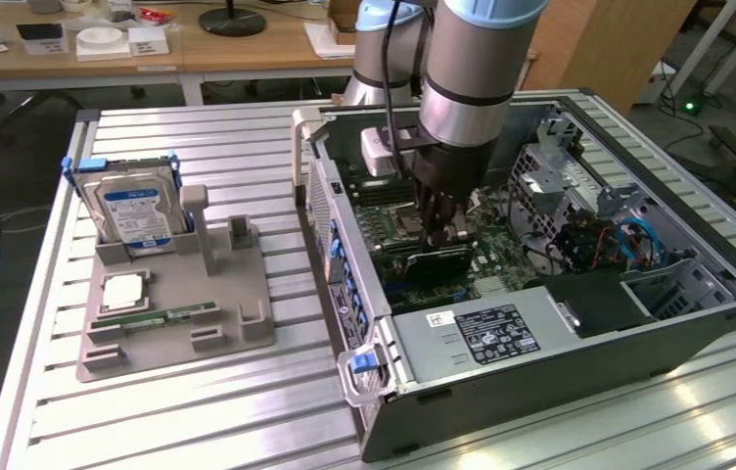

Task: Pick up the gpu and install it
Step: 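Press down on the gpu until it lock into place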

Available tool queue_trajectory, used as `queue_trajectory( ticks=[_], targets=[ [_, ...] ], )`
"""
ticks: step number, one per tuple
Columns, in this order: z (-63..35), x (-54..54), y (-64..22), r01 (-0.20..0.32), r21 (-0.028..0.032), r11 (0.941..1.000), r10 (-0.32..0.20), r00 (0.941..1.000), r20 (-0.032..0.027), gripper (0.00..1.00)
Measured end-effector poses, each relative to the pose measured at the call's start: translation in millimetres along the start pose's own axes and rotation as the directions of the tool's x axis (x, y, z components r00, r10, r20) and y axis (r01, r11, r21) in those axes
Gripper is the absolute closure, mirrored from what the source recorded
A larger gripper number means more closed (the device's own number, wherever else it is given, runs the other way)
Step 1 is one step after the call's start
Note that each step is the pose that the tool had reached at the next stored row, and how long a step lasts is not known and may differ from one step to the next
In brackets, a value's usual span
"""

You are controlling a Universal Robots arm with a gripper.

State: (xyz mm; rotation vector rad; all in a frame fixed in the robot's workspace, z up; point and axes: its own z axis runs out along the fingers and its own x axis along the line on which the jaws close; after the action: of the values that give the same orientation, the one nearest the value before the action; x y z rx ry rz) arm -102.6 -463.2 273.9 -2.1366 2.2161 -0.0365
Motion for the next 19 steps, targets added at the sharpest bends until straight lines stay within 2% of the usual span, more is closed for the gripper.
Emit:
queue_trajectory(
  ticks=[1, 5, 7, 12, 15, 19],
  targets=[
    [-0.1, 0.1, 1.9, 0.000, -0.0014, 1.0000, 0.000, 1.0000, -0.0001, 0.90],
    [-1.3, 0.1, 2.2, -0.001, -0.0215, 0.9998, 0.001, 1.0000, -0.0009, 0.90],
    [-3.4, 0.0, 2.1, -0.001, -0.0277, 0.9996, 0.001, 1.0000, -0.0012, 0.90],
    [-8.1, -0.1, 1.8, -0.001, -0.0477, 0.9989, 0.001, 1.0000, -0.0019, 0.90],
    [-11.5, -0.3, 1.6, -0.001, -0.0531, 0.9986, 0.001, 1.0000, -0.0021, 0.90],
    [-12.2, -0.2, 3.5, 0.000, -0.0533, 0.9986, 0.000, 1.0000, -0.0026, 0.90]
  ],
)
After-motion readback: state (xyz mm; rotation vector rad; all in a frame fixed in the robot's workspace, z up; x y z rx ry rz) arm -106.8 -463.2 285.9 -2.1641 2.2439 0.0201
